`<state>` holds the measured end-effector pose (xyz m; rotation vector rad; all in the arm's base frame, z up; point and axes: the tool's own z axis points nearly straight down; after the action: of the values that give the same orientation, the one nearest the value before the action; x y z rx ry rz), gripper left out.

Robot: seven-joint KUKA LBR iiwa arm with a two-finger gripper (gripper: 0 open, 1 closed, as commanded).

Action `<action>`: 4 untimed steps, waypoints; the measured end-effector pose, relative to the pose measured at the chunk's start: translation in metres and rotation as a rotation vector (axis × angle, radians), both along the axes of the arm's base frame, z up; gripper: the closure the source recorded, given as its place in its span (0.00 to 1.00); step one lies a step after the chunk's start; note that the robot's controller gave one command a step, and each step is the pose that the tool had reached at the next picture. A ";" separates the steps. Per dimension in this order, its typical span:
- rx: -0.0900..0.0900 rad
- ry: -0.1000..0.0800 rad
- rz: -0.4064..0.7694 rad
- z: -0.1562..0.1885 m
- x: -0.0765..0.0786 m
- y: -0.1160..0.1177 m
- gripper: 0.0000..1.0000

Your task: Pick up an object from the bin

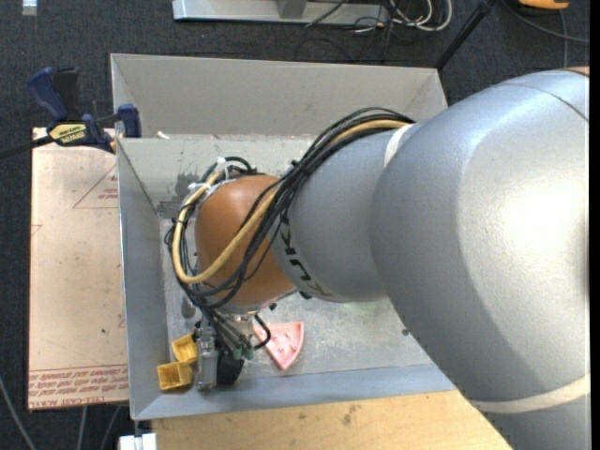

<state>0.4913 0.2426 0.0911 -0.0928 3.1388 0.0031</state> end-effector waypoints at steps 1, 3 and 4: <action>-0.001 0.002 -0.262 -0.003 0.001 -0.006 0.00; 0.001 -0.004 0.013 -0.015 -0.002 0.002 0.00; 0.000 -0.002 0.145 -0.004 0.003 0.004 0.00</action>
Offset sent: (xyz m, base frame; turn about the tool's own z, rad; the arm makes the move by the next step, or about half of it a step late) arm -0.0070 0.0022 -0.0211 -0.2104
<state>0.4938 0.2470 0.0868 -0.3193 3.1224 0.0031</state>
